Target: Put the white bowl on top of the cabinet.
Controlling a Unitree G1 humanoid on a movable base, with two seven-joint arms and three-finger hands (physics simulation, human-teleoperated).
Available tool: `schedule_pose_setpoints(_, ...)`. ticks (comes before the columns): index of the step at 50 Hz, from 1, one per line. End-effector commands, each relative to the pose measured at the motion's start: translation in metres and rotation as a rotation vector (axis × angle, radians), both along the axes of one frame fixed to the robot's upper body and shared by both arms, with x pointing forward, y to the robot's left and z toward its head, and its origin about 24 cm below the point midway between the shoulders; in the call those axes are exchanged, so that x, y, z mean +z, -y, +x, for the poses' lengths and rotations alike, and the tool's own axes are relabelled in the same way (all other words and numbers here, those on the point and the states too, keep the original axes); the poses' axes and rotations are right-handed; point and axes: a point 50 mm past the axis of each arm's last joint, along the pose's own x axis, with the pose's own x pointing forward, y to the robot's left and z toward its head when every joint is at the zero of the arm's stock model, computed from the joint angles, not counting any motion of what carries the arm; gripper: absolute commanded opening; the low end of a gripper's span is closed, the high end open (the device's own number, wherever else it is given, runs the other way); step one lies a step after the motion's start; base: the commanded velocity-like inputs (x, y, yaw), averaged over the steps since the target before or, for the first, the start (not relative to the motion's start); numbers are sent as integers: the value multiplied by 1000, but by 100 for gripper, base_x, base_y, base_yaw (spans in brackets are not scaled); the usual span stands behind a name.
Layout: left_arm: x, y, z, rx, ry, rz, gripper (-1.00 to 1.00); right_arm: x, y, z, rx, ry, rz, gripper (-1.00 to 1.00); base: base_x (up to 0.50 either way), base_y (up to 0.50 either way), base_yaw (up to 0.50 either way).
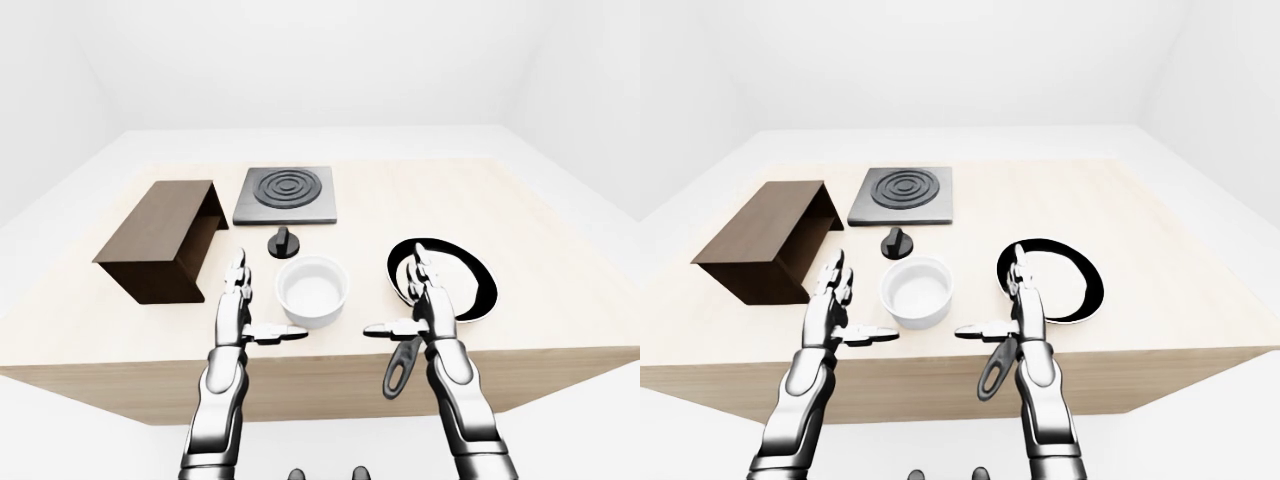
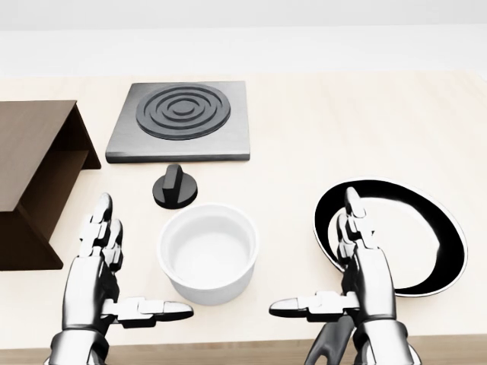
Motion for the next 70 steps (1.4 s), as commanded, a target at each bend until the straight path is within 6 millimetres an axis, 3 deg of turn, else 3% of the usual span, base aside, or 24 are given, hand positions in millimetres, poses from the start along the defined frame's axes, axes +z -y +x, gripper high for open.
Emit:
schedule_pose_setpoints(1, 5, -13, -2, 66, 46, 59, 100, 3, 10, 0, -23, 29, 5, 100, 0, 0, 0)
schedule_pose_setpoints(63, 2, -9, 0, 80, 50, 98, 100, 1, 6, -3, 2, 32, 1, 100, 0, 9, 0)
schedule_pose_setpoints(70, 3, -2, -6, 102, 34, 264, 100, -3, 6, 1, -2, -6, -52, 100, 0, 0, 0)
